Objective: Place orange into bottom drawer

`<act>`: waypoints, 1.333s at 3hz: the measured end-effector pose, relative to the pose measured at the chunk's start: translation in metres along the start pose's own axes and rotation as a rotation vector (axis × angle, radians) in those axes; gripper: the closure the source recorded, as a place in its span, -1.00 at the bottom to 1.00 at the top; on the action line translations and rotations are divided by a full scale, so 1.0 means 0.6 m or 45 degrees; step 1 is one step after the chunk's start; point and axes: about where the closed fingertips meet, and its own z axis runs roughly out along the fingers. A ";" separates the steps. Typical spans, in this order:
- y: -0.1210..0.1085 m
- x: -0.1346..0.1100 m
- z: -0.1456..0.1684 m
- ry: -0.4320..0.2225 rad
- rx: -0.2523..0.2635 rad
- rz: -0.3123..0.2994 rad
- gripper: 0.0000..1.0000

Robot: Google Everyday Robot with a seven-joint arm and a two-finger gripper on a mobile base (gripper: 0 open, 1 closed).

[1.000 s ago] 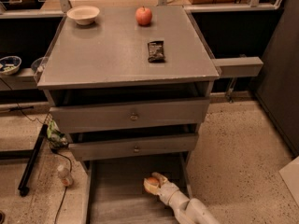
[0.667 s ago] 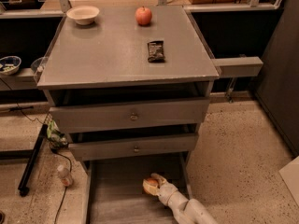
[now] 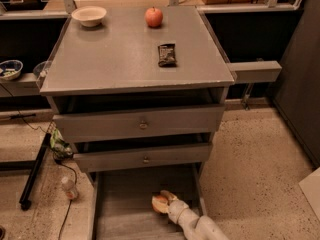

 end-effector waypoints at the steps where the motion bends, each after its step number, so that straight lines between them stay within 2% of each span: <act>1: -0.005 0.039 -0.001 0.043 0.007 0.035 1.00; 2: -0.005 0.039 -0.001 0.043 0.007 0.035 1.00; 3: 0.006 0.009 -0.008 0.047 -0.003 0.019 1.00; 4: 0.043 -0.075 -0.030 0.038 -0.053 -0.011 1.00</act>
Offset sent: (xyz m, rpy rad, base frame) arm -0.0132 -0.0030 -0.0362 -0.0078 0.0676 -0.0039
